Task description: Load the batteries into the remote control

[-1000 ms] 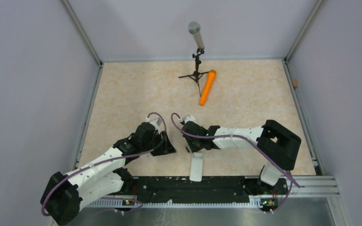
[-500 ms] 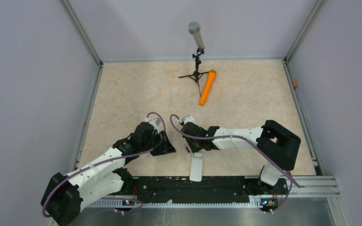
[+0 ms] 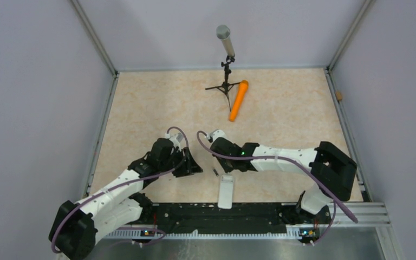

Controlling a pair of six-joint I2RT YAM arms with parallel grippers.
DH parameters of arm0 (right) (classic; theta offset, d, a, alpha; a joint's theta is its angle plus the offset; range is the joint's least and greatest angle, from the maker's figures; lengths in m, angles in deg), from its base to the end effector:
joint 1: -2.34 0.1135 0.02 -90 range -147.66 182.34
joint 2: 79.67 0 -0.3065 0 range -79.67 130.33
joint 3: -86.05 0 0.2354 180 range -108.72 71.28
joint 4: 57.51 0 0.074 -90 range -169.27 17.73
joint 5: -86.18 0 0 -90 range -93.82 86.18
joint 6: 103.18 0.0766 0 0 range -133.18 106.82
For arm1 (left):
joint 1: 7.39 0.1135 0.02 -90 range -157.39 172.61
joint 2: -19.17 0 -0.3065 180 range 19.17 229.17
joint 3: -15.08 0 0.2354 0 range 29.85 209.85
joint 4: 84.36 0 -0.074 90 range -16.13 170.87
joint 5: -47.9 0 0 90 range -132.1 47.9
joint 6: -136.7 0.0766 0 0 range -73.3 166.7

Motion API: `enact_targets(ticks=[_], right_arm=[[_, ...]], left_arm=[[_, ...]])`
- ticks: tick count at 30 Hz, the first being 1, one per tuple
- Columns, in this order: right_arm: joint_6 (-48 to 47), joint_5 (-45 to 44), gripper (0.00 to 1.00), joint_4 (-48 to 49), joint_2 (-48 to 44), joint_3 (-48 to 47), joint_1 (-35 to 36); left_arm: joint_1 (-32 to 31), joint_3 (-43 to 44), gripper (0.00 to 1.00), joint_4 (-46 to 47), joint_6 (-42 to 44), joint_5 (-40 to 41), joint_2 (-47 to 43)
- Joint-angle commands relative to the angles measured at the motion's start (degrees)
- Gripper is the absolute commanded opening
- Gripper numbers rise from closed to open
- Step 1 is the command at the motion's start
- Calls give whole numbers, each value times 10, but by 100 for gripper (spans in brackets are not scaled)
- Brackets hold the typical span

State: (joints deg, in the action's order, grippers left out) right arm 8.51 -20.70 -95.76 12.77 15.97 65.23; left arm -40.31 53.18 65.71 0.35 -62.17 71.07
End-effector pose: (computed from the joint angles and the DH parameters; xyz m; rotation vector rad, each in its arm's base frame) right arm 0.1670 0.2774 0.2018 -0.8087 2.4351 0.1710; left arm 0.1242 -0.1117 0.1977 -0.1062 2.5421 -1.0372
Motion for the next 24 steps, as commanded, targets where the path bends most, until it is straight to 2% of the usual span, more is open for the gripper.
enact_targets(ticks=[1, 11, 19, 24], right_arm=[[-35, -1, 0, -17, -83, -20, 5], [-113, 120, 0, -1, -215, 32, 5], [-171, 204, 0, -10, -268, 55, 7], [-213, 234, 0, 6, -294, 70, 19]], left_arm=[[11, 5, 53, 54, -7, -52, 6], [21, 2, 54, 142, -43, -158, 13], [26, 3, 53, 197, -76, -234, -6], [26, 0, 47, 242, -102, -271, -2]])
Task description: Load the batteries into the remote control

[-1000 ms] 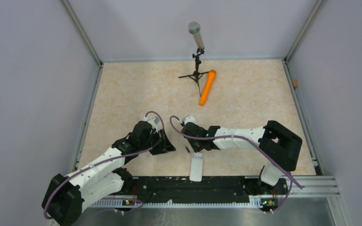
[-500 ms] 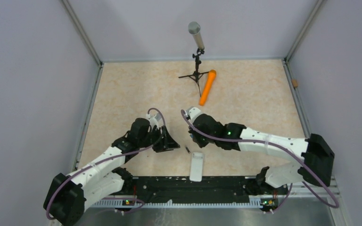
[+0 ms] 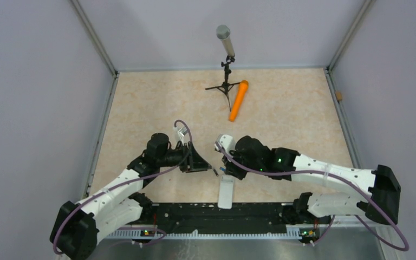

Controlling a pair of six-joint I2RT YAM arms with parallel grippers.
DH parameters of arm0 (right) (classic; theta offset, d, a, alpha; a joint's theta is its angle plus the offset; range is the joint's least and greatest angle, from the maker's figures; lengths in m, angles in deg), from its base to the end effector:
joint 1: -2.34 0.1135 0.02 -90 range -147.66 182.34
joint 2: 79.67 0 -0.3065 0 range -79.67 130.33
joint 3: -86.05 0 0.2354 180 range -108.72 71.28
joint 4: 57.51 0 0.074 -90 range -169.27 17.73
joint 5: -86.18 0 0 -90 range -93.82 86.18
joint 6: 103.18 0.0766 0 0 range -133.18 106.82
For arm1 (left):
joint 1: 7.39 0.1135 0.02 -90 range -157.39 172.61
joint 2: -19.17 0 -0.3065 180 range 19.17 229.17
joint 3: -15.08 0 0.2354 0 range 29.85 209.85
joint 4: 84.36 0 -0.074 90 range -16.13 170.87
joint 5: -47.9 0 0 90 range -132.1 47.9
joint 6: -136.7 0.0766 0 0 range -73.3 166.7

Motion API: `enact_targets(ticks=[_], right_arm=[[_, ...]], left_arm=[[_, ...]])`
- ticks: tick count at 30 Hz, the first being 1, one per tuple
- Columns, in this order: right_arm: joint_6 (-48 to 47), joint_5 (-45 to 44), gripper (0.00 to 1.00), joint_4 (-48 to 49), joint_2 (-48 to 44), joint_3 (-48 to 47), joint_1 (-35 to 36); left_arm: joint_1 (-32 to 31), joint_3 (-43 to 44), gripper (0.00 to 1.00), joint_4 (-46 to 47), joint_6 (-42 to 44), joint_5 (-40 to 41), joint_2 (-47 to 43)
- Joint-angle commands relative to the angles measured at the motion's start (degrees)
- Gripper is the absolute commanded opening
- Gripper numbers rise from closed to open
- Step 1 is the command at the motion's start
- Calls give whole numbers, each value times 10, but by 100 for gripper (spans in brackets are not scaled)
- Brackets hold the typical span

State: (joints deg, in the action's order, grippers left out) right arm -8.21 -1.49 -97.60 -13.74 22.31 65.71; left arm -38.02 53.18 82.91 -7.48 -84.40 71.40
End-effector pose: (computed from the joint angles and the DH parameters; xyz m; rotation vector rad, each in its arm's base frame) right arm 0.1055 0.2174 0.2831 -1.1889 2.0830 0.6361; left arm 0.1261 -0.1346 0.2393 0.0653 2.3414 -1.5953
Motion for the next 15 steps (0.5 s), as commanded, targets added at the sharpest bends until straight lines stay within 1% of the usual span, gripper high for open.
enact_targets(ticks=[1, 9, 15], right_arm=[[-63, 44, 0, 27, -32, 6, 16], [-100, 47, 0, 35, -17, -21, 31], [-114, 44, 0, 45, 5, -42, 41]], left_arm=[[3, 0, 46, 77, -27, -56, -4], [3, -4, 44, 117, -42, -93, 16], [3, -11, 42, 129, -46, -102, 20]])
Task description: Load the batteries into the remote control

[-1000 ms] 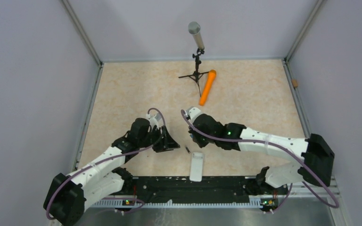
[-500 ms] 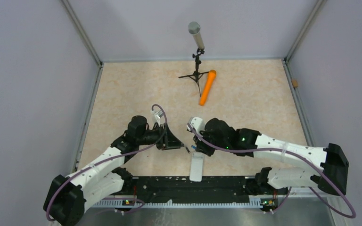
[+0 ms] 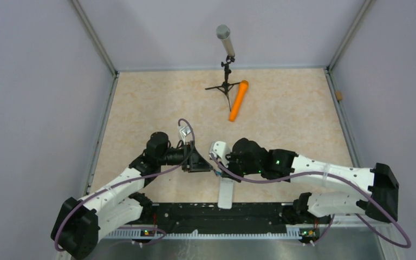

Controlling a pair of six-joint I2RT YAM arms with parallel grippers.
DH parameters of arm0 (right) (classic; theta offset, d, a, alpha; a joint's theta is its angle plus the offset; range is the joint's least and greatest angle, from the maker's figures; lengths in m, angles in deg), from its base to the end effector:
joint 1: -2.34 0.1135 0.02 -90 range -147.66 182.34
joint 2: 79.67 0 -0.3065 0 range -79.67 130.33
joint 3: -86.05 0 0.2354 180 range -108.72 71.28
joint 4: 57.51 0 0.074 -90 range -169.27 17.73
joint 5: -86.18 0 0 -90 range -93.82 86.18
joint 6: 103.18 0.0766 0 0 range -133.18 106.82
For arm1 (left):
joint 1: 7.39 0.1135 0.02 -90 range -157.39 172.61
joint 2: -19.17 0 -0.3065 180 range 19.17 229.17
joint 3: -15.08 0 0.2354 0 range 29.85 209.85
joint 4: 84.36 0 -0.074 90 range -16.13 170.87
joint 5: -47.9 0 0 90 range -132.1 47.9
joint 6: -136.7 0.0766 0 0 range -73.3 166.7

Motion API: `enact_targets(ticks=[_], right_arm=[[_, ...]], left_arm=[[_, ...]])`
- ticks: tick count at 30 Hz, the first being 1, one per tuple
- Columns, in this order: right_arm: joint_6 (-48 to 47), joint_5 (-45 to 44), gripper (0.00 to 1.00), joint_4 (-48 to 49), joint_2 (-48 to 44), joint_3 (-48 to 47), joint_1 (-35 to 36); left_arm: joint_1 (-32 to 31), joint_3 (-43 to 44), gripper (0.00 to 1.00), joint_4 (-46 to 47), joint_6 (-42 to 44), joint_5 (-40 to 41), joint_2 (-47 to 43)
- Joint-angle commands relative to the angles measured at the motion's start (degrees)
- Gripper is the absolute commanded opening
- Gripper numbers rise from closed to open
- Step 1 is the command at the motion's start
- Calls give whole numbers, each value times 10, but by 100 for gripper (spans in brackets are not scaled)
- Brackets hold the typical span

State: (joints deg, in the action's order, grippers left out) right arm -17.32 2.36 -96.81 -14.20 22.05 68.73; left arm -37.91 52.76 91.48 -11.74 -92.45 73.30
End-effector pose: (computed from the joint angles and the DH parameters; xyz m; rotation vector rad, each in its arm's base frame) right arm 0.0893 0.2249 0.2882 -1.4183 1.9041 0.6718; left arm 0.1261 -0.1428 0.2520 0.1619 2.2776 -1.7814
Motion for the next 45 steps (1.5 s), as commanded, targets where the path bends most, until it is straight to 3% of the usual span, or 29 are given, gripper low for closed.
enact_targets(ticks=[1, 15, 29, 33, 34, 38, 45], right_arm=[[-25, 4, 0, 39, 12, -42, 13], [-32, -2, 0, 42, 30, -67, 23], [-28, -10, 0, 57, 31, -62, 26], [-28, -11, 0, 56, 29, -61, 26], [-28, -12, 6, 56, 27, -59, 26], [-26, -17, 21, 50, 15, -49, 26], [-25, -6, 32, 62, -23, -11, 26]], left_arm=[[2, -7, 42, 43, -3, -22, 1], [3, -12, 40, 47, -1, -30, 7], [1, -20, 21, 84, -15, -46, 25], [1, -34, 4, 129, -36, -55, 32], [1, -36, 0, 135, -40, -54, 32], [1, -47, 0, 155, -48, -48, 32], [1, -71, 0, 244, -93, -55, 35]])
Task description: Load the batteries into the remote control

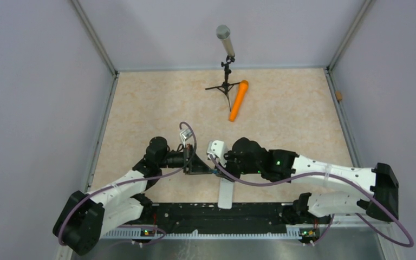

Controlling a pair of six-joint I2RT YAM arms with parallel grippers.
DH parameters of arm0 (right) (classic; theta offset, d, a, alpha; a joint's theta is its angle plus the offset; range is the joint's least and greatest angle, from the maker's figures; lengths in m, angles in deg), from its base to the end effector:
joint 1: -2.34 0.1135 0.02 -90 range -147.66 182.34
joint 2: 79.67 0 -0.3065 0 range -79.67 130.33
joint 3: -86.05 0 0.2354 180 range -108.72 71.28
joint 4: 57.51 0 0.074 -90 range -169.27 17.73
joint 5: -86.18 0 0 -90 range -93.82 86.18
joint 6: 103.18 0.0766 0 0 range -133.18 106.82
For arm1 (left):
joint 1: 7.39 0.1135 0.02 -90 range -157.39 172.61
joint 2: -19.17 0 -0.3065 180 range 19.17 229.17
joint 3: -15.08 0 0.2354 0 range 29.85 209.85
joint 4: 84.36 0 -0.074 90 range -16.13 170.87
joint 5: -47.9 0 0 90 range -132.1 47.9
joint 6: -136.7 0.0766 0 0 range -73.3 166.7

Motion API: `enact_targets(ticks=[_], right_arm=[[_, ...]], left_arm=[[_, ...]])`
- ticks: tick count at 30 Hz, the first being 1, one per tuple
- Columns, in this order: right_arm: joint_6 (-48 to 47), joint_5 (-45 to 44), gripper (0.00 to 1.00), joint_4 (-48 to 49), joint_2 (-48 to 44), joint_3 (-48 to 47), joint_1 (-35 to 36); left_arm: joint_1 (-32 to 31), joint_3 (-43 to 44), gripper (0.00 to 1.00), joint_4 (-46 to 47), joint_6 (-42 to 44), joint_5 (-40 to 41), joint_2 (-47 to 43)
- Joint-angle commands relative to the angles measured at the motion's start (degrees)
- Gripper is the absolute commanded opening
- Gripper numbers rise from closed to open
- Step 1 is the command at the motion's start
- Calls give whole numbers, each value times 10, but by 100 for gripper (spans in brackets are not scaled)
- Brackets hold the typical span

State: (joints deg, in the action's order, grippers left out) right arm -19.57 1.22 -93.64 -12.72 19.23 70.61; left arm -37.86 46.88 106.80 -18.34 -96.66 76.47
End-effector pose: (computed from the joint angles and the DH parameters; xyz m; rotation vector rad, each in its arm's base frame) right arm 0.0887 0.2408 0.3061 -1.4290 1.7896 0.6829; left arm 0.1249 -0.1459 0.2408 0.1770 2.2303 -1.9140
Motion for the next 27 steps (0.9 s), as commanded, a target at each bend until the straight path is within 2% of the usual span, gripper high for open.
enact_targets(ticks=[1, 10, 27], right_arm=[[-4, 10, 32, 32, -44, 21, 7], [-33, 44, 32, 101, -121, 99, 7], [-57, 49, 30, 173, -141, 121, 8]], left_arm=[[1, -15, 0, 105, -33, -14, 5], [2, -35, 0, 220, -91, -29, 12], [1, -34, 0, 253, -110, -44, 16]])
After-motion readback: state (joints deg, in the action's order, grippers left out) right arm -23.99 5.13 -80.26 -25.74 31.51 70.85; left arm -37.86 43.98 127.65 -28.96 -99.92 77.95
